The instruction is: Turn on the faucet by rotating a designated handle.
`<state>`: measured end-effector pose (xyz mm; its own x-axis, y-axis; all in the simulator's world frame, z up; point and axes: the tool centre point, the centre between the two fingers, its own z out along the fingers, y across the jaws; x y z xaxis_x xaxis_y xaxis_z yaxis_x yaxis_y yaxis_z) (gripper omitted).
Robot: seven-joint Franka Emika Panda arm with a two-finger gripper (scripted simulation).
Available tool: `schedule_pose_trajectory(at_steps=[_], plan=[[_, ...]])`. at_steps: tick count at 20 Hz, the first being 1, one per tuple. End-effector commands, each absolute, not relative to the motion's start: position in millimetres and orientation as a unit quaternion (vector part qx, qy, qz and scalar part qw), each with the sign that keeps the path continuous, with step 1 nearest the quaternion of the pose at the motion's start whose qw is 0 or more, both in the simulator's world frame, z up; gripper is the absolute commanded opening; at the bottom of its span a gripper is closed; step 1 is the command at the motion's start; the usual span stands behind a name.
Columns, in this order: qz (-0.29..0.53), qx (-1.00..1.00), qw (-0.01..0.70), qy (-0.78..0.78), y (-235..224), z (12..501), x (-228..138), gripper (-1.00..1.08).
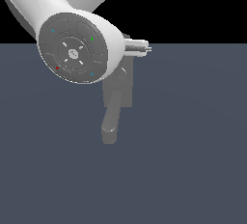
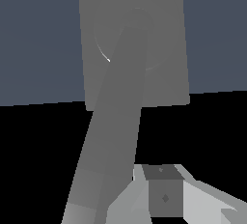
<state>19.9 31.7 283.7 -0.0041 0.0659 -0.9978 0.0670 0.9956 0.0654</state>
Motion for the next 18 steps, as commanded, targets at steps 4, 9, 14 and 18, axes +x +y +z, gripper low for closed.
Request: schedule_pose_trajectory(at_steps=[4, 9, 14, 18], plan=[[-0.005, 0.042, 0.705, 0.708, 8.2, 282.6, 21.7, -1.00], [-0.008, 0.037, 0.705, 0.708, -10.7, 282.2, 22.7, -1.00], [-0.010, 0.032, 0.706, 0.707, -29.5, 282.0, 23.9, -1.00], [-0.012, 0.029, 0.707, 0.707, -40.8, 282.0, 24.7, -1.00]])
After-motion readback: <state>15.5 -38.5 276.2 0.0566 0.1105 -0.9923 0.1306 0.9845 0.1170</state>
